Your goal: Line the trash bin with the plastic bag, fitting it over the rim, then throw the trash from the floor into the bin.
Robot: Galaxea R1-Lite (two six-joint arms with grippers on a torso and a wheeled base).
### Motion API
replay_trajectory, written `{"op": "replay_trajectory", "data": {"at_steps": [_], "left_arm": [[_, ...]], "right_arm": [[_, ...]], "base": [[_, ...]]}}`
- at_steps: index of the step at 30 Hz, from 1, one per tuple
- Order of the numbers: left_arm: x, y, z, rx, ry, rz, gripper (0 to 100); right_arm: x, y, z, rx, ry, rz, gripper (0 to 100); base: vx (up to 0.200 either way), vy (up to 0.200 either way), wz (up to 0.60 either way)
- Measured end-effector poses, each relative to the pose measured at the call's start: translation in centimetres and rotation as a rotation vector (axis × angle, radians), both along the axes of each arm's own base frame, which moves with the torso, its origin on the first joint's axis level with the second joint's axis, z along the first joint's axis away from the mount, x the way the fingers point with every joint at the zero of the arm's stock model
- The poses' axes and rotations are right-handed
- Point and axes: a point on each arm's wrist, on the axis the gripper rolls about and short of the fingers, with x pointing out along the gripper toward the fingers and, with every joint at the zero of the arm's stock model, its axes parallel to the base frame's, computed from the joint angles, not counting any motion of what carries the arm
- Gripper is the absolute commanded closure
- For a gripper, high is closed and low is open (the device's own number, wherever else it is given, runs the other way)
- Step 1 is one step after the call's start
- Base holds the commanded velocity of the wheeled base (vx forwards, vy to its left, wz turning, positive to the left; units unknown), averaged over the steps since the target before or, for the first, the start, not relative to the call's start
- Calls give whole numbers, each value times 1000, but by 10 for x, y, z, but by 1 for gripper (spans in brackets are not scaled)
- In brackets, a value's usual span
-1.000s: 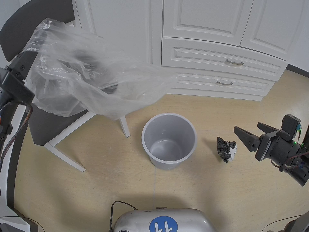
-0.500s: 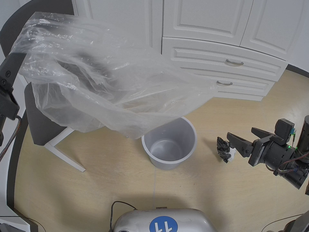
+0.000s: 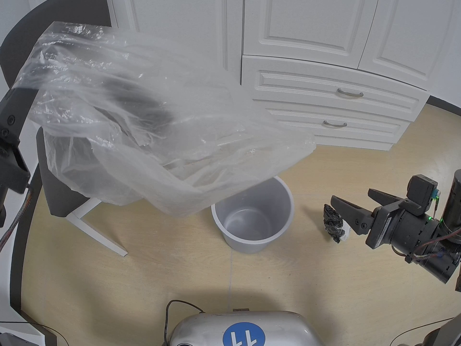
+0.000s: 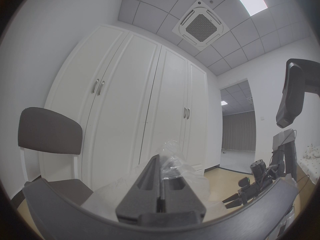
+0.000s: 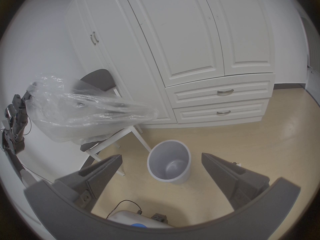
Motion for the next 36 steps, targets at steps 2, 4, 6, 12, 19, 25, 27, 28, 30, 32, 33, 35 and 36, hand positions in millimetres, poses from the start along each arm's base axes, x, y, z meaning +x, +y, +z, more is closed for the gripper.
{"op": "replay_trajectory", "data": {"at_steps": [2,4,6,12,19,25,27,28,30,32,33,35,36], "left_arm": [[0,0,0,2,1,-4,100],[-1,-1,-1,4,1,-6,100],[-1,-1,-1,9,-2,-4,100],[-3,1,-3,46,-30,28,100],[-6,3,-5,73,-50,50,100],[-10,6,-9,95,-66,56,100],[-11,7,-11,110,-75,36,100],[-12,7,-12,119,-82,24,100],[-13,7,-14,133,-89,6,100],[-14,8,-15,138,-92,0,100],[-15,9,-15,137,-94,0,100],[-16,10,-16,138,-96,0,100],[-16,10,-16,137,-99,1,100]], "right_arm": [[1,3,4,5,-7,12,0],[3,7,8,7,-14,24,0],[7,11,12,7,-17,31,0],[25,30,9,7,19,71,0],[41,52,-7,24,8,66,0],[44,74,-20,35,-28,40,0],[44,78,-25,22,-22,40,0],[45,79,-27,15,-19,40,0],[45,81,-31,3,-11,40,0],[46,83,-34,-4,-6,39,0],[46,83,-35,-7,-3,39,0],[47,84,-36,-10,0,38,0],[47,84,-37,-11,0,39,0]], "base": [[0,0,0],[0,0,0],[0,0,0],[0,0,0],[0,0,0],[0,0,0],[0,0,0],[0,0,0],[0,0,0],[0,0,0],[0,0,0],[0,0,0],[0,0,0]]}}
